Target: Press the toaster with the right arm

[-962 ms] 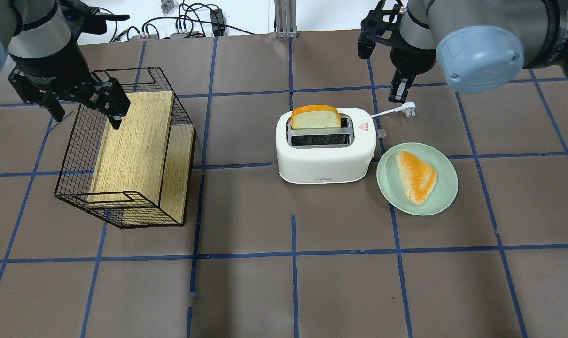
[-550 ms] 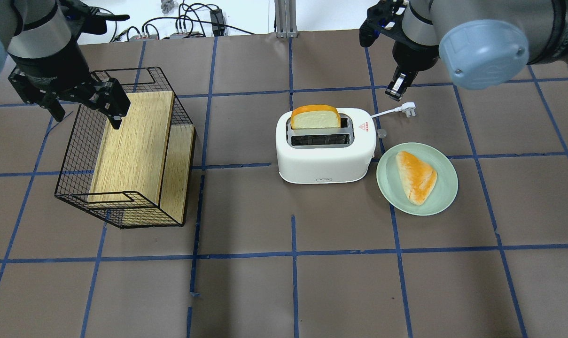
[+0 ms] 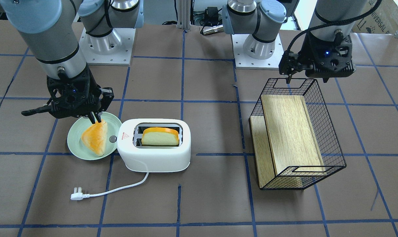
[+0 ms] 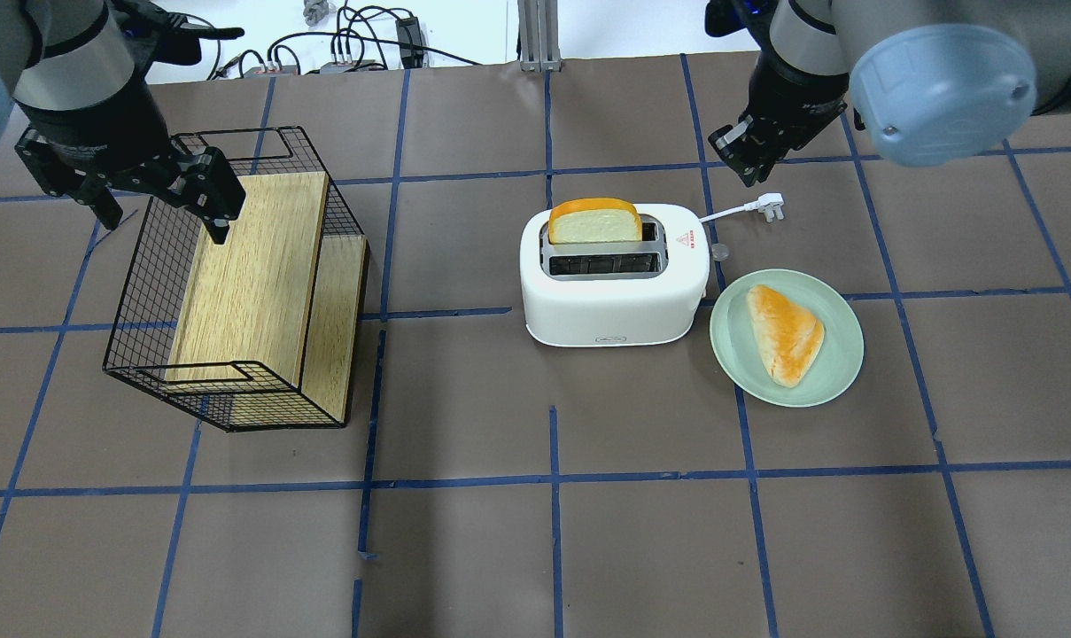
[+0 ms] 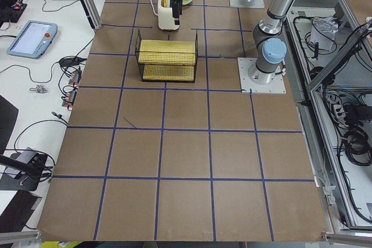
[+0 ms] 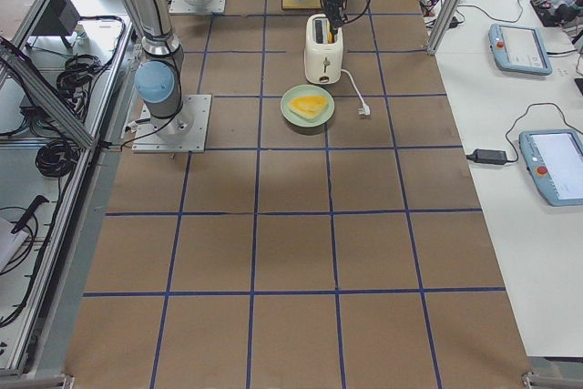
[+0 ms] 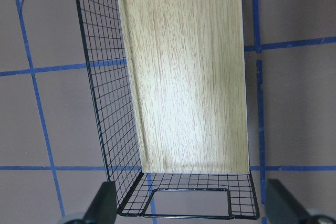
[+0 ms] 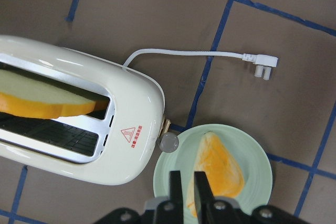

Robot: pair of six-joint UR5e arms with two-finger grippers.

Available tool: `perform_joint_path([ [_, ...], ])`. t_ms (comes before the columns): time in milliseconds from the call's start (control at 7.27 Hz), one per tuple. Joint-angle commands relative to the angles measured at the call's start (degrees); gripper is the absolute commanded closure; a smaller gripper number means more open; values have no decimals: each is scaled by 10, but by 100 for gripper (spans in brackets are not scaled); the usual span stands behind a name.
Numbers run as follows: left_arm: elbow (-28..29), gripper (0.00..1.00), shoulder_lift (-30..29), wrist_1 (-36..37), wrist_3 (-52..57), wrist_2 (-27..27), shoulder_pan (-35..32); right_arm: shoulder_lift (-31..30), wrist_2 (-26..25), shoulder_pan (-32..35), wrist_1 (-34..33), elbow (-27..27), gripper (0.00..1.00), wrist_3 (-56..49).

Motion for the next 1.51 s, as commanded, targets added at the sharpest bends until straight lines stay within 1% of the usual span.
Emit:
perform_joint_path([
  [0,0,0,0,0,0,0,0,-1,-7,1,74,-52,45,123],
  [138,0,0,0,0,0,0,0,-3,-7,1,95,-50,15,166],
  [275,0,0,0,0,0,0,0,-31,-6,-4,108,-46,0,162],
  [412,0,0,0,-1,0,0,0,-47,-7,-8,119,-43,0,161],
  [688,0,0,0,0,0,0,0,-37,-6,-6,113,-43,0,163],
  [1375,0,0,0,0,0,0,0,-42,-10,-7,125,-35,0,170],
])
